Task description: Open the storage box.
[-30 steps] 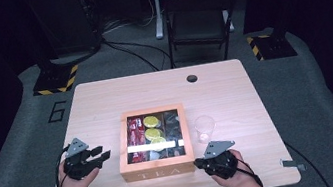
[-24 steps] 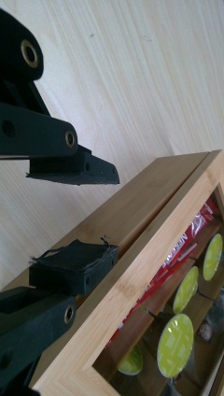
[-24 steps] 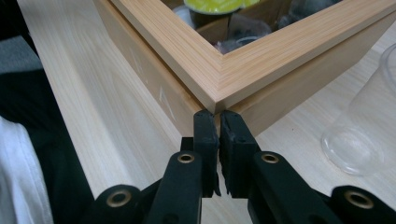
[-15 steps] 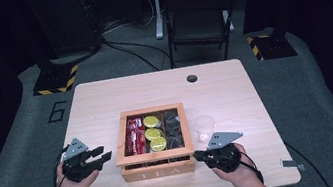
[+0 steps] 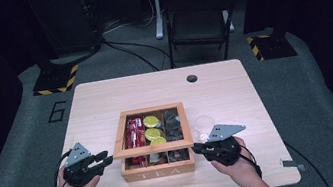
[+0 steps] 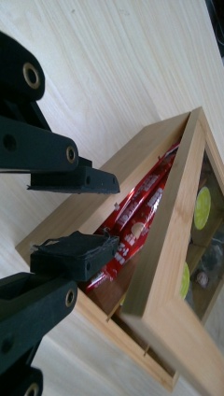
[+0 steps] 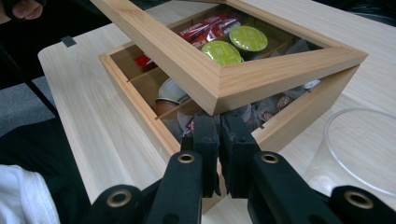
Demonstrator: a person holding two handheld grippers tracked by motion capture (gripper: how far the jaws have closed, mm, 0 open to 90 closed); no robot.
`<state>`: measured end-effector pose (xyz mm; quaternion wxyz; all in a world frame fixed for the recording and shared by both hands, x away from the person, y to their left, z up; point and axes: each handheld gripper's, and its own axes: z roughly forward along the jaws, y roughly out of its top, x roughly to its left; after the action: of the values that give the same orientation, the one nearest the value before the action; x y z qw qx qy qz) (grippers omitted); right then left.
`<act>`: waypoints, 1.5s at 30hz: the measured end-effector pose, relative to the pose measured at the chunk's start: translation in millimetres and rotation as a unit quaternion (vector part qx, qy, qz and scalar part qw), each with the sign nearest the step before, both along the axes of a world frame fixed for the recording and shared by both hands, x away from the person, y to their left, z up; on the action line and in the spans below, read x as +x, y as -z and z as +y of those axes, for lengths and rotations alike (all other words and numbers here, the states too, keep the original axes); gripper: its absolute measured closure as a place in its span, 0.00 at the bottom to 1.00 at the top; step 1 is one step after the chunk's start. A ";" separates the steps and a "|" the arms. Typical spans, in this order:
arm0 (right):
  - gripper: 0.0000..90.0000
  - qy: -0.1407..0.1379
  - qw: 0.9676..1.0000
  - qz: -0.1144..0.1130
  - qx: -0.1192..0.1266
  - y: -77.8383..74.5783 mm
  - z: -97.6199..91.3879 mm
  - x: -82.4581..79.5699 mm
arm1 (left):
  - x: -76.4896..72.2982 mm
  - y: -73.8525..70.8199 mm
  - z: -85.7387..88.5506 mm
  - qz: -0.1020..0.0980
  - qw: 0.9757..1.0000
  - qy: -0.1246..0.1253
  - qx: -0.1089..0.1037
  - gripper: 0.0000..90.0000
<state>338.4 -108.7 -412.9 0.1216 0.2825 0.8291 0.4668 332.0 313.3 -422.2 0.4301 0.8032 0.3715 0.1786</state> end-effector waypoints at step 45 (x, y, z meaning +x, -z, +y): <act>0.81 0.052 0.995 -0.082 0.013 -45.1 6.0 17.5 | 5.7 -64.5 -19.7 -0.055 0.998 -0.009 -0.017 0.79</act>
<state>355.8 -102.7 -367.8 0.2100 0.2874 0.7942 0.4926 337.8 293.6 -357.7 0.4619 0.7811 0.3578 0.2203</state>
